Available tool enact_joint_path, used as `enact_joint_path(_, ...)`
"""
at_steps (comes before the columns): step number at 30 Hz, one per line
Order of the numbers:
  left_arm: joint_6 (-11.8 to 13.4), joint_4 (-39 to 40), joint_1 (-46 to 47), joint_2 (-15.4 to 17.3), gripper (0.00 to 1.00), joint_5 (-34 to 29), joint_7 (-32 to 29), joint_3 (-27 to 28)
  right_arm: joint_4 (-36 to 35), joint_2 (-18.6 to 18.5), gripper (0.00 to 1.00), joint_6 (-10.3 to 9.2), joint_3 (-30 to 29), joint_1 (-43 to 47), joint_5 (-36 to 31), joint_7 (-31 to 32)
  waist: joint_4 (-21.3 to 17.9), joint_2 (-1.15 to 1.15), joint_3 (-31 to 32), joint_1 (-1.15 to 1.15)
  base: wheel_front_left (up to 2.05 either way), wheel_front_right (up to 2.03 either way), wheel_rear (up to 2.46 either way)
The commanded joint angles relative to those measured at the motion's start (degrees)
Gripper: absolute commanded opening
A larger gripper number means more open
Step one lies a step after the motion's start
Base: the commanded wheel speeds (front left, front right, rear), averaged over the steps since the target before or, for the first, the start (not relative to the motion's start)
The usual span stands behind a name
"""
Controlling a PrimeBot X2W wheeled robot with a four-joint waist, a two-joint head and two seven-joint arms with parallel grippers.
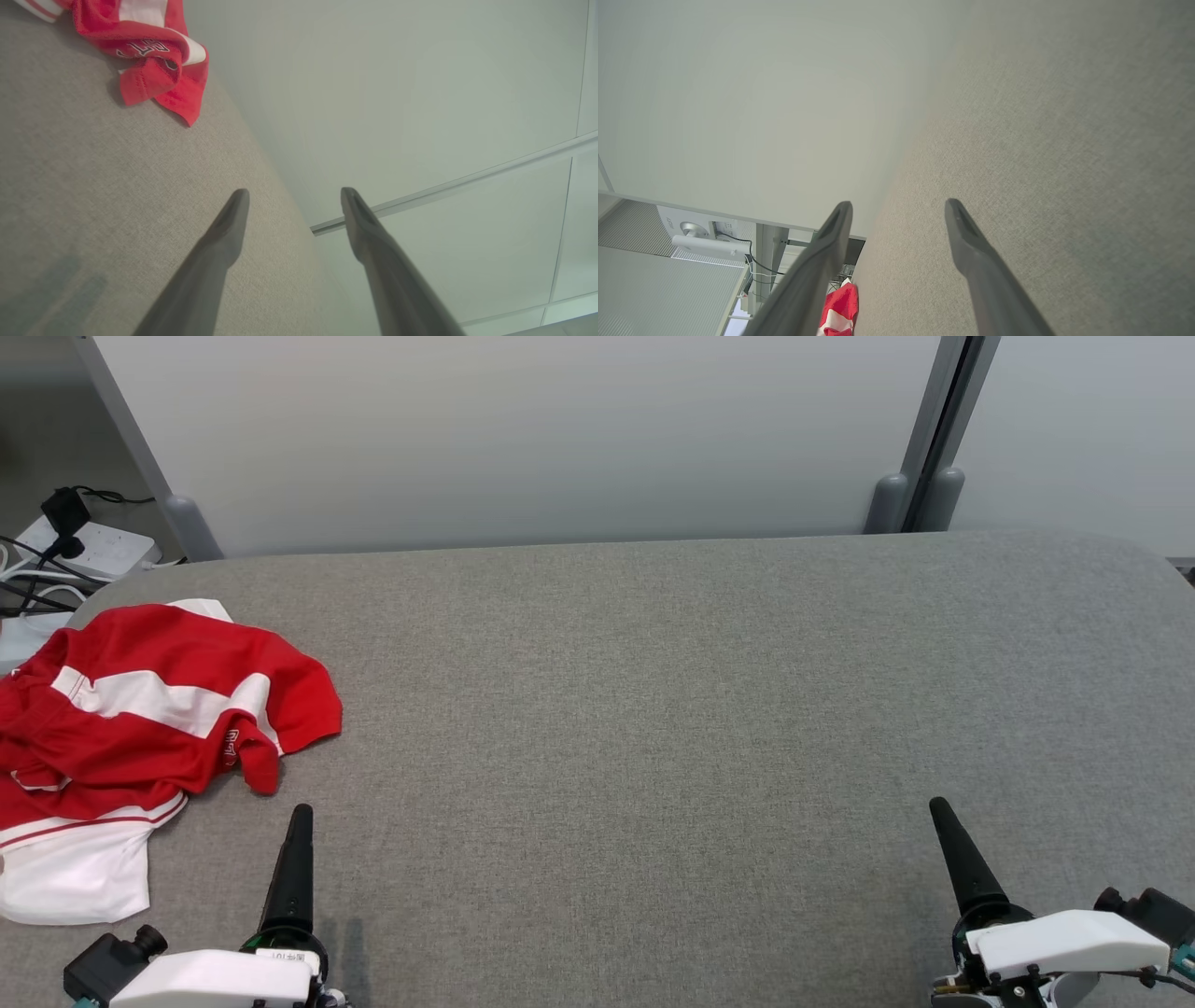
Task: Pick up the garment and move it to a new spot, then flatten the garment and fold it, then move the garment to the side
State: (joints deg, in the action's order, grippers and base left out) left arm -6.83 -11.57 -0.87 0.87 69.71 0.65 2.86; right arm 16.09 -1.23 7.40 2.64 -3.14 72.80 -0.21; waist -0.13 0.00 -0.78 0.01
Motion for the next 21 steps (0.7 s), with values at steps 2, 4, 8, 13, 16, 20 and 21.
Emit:
enact_joint_path(2, -0.3, 2.25, 2.43, 0.68, 1.0, -3.09, 0.74, 0.52, -2.1, -0.9, 1.0, 0.03, 1.25, -3.08, -3.2, -1.16, -0.06, 0.0, -0.03, -0.01, 0.0, 0.0, 0.0)
enact_joint_path(4, -0.31, 2.64, 2.49, 0.71, 1.0, -4.88, 1.07, 0.53, -2.41, -0.91, 1.0, 0.03, 1.56, -3.23, -5.08, -1.49, -0.09, 0.0, -0.05, -0.01, 0.0, 0.0, 0.0)
enact_joint_path(8, -0.19, 3.54, 2.56, 0.78, 1.0, -8.0, 1.75, 0.52, -2.88, -0.92, 1.0, 0.04, 2.4, -3.51, -8.47, -2.17, -0.15, 0.0, -0.06, -0.01, 0.0, 0.0, 0.0)
enact_joint_path(13, -0.01, 4.74, 2.57, 0.84, 1.0, -11.0, 2.42, 0.39, -3.11, -1.03, 1.0, 0.04, 3.66, -3.89, -12.01, -2.84, -0.2, 0.0, -0.08, -0.01, 0.0, 0.0, 0.0)
enact_joint_path(16, 0.05, 5.34, 2.46, 0.89, 1.0, -13.6, 2.92, 0.11, -3.24, -1.13, 1.0, 0.04, 4.71, -4.19, -14.38, -3.35, -0.26, 0.0, -0.09, -0.01, 0.0, 0.0, 0.0)
enact_joint_path(20, 0.54, 6.17, 2.43, 0.96, 1.0, -16.92, 3.6, -0.21, -3.66, -1.24, 1.0, 0.04, 6.03, -4.62, -17.15, -4.02, -0.32, 0.0, -0.11, -0.01, 0.0, 0.0, 0.0)
enact_joint_path(21, 0.73, 6.38, 2.46, 0.97, 1.0, -17.82, 3.77, -0.29, -3.89, -1.25, 1.0, 0.04, 6.32, -4.73, -17.82, -4.19, -0.34, 0.0, -0.12, -0.01, 0.0, 0.0, 0.0)
